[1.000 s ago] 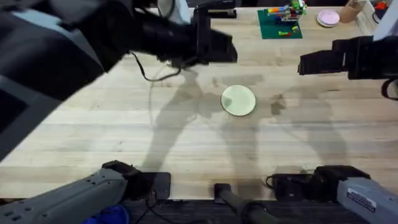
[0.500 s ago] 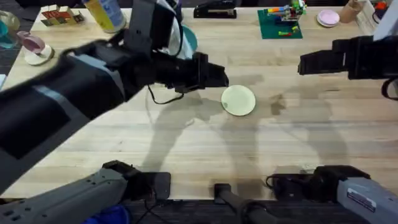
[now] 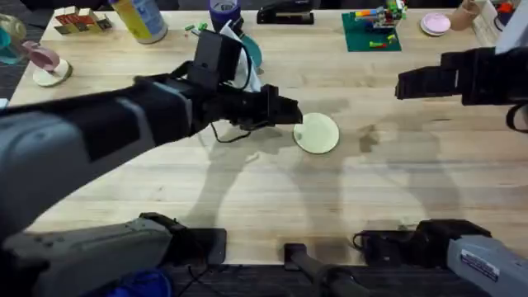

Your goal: Pick up the plates from the table one by one and place each into a slot on the dish rack.

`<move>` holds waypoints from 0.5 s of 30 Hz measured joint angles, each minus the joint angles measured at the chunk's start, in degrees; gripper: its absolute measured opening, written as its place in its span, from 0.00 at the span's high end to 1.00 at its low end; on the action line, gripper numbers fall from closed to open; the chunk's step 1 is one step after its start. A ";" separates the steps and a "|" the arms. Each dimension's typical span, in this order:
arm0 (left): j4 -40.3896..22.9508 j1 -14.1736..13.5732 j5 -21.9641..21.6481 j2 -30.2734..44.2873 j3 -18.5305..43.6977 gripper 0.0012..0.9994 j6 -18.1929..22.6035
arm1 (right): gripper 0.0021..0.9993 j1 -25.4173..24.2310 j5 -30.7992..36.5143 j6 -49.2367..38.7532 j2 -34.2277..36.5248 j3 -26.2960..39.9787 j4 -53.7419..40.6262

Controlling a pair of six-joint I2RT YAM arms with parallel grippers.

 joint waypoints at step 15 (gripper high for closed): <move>9.23 -1.52 3.71 11.13 0.00 0.96 -2.62 | 0.00 0.00 0.00 0.00 0.00 0.00 0.00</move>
